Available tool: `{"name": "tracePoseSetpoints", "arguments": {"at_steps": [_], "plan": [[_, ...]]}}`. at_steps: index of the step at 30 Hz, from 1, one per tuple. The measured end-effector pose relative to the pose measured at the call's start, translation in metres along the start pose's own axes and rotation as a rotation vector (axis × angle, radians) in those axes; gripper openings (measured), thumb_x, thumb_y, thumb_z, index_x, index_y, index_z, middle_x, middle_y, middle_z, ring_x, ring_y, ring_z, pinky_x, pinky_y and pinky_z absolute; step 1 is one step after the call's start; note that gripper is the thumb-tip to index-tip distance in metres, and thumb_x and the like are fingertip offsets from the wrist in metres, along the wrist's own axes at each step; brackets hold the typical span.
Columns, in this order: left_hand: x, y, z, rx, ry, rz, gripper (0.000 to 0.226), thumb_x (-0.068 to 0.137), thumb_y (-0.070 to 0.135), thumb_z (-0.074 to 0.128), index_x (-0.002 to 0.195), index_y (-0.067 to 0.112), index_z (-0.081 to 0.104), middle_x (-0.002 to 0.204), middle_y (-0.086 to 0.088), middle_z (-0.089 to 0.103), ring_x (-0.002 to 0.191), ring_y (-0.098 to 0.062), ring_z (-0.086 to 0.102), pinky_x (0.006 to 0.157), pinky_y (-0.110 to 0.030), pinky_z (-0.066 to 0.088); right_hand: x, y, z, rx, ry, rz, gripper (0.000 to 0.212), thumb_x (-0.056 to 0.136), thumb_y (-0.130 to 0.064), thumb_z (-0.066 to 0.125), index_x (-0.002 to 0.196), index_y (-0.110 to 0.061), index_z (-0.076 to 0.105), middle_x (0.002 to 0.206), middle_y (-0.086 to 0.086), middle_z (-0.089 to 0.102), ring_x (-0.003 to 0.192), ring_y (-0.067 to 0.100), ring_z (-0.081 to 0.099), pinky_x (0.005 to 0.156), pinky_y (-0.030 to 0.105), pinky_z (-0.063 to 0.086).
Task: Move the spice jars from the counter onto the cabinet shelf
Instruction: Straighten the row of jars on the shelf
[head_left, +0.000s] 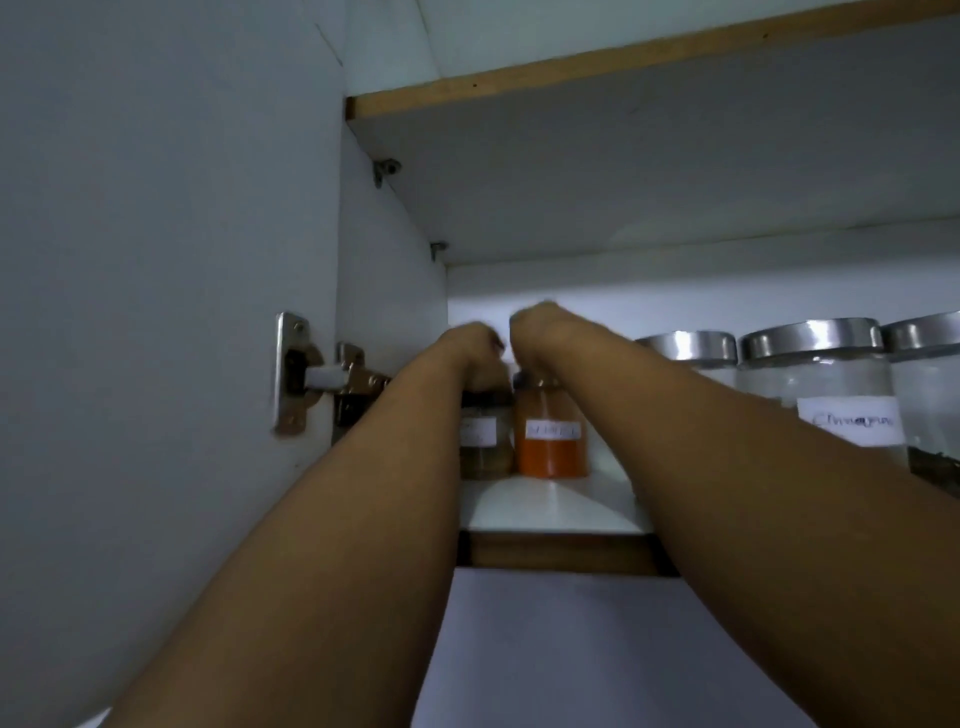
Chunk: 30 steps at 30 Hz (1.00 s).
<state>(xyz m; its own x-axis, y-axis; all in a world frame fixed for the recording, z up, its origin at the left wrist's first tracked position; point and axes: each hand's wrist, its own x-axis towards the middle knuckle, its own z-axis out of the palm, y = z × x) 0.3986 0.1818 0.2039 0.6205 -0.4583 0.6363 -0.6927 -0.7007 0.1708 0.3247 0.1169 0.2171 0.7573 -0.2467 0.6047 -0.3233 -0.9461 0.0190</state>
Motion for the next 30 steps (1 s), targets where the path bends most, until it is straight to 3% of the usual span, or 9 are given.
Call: {"name": "tracePoseSetpoints", "arguments": {"at_steps": [4, 7, 9, 11, 15, 20, 24, 27, 30], "plan": [[-0.013, 0.000, -0.004, -0.259, 0.351, 0.149, 0.041, 0.089, 0.021, 0.060, 0.128, 0.013, 0.053, 0.129, -0.010, 0.059, 0.122, -0.027, 0.053, 0.091, -0.023, 0.038, -0.028, -0.007, -0.006, 0.844, 0.464, 0.013, 0.022, 0.098, -0.010, 0.040, 0.081, -0.010, 0.054, 0.075, -0.001, 0.052, 0.076, 0.019, 0.052, 0.055, 0.024, 0.035], [-0.033, 0.004, -0.001, -0.330, 0.420, 0.131, 0.020, 0.094, 0.028, 0.051, 0.091, 0.014, 0.064, 0.100, -0.010, 0.067, 0.101, -0.028, 0.060, 0.082, -0.034, 0.047, -0.066, 0.003, -0.010, 0.452, 0.625, -0.157, 0.008, 0.096, -0.013, 0.050, 0.093, -0.009, 0.056, 0.092, 0.000, 0.048, 0.081, 0.015, 0.048, 0.065, 0.025, 0.040], [-0.046, 0.013, -0.002, -0.299, 0.364, 0.111, 0.041, 0.099, 0.030, 0.041, 0.068, 0.013, 0.063, 0.078, -0.008, 0.068, 0.080, -0.028, 0.064, 0.074, -0.036, 0.051, -0.081, 0.020, -0.016, 0.222, 0.695, -0.206, 0.018, 0.095, -0.025, 0.055, 0.096, -0.009, 0.063, 0.104, 0.006, 0.051, 0.095, 0.019, 0.048, 0.079, 0.032, 0.046], [-0.058, 0.031, -0.008, -0.335, 0.339, 0.180, 0.039, 0.099, 0.029, 0.044, 0.077, 0.010, 0.071, 0.075, 0.000, 0.068, 0.074, -0.018, 0.062, 0.077, -0.034, 0.052, -0.098, 0.046, -0.037, 0.096, 0.738, -0.211, 0.028, 0.095, -0.029, 0.052, 0.093, -0.008, 0.069, 0.105, 0.006, 0.057, 0.103, 0.021, 0.047, 0.086, 0.038, 0.046], [-0.083, 0.081, -0.038, -0.543, 0.189, 0.370, 0.036, 0.091, 0.020, 0.056, 0.127, 0.020, 0.058, 0.123, 0.004, 0.062, 0.109, -0.008, 0.051, 0.089, -0.026, 0.040, -0.122, 0.116, -0.086, -0.019, 0.487, -0.069, 0.037, 0.092, -0.030, 0.056, 0.126, -0.014, 0.059, 0.134, 0.009, 0.050, 0.126, 0.028, 0.039, 0.102, 0.041, 0.037], [-0.097, 0.125, -0.070, -0.103, 0.056, 0.482, 0.036, 0.094, 0.032, 0.057, 0.126, 0.016, 0.061, 0.129, -0.002, 0.062, 0.115, -0.016, 0.057, 0.088, -0.026, 0.041, -0.153, 0.160, -0.119, -0.158, -0.038, -0.012, 0.046, 0.096, -0.042, 0.053, 0.136, -0.020, 0.052, 0.143, 0.002, 0.050, 0.131, 0.023, 0.045, 0.106, 0.036, 0.034], [-0.096, 0.142, -0.066, 0.141, -0.112, 0.448, 0.040, 0.092, 0.037, 0.062, 0.123, 0.011, 0.066, 0.122, -0.004, 0.067, 0.107, -0.020, 0.062, 0.096, -0.033, 0.049, -0.159, 0.156, -0.119, -0.234, -0.170, -0.033, 0.040, 0.097, -0.031, 0.056, 0.135, -0.019, 0.056, 0.136, 0.002, 0.057, 0.120, 0.022, 0.056, 0.105, 0.036, 0.042], [-0.089, 0.149, -0.055, 0.191, -0.079, 0.471, 0.027, 0.089, 0.027, 0.067, 0.111, 0.012, 0.074, 0.109, -0.002, 0.073, 0.093, -0.016, 0.064, 0.090, -0.030, 0.051, -0.152, 0.157, -0.113, -0.214, -0.155, -0.041, 0.030, 0.092, -0.018, 0.064, 0.121, -0.020, 0.067, 0.119, 0.002, 0.067, 0.100, 0.022, 0.066, 0.092, 0.035, 0.053], [-0.081, 0.153, -0.048, 0.211, -0.075, 0.439, 0.026, 0.087, 0.024, 0.071, 0.110, 0.012, 0.074, 0.108, -0.002, 0.074, 0.095, -0.018, 0.065, 0.085, -0.027, 0.048, -0.139, 0.157, -0.104, -0.268, -0.113, -0.042, 0.027, 0.089, -0.018, 0.068, 0.116, -0.018, 0.070, 0.116, 0.000, 0.069, 0.104, 0.020, 0.065, 0.094, 0.032, 0.051]]}}
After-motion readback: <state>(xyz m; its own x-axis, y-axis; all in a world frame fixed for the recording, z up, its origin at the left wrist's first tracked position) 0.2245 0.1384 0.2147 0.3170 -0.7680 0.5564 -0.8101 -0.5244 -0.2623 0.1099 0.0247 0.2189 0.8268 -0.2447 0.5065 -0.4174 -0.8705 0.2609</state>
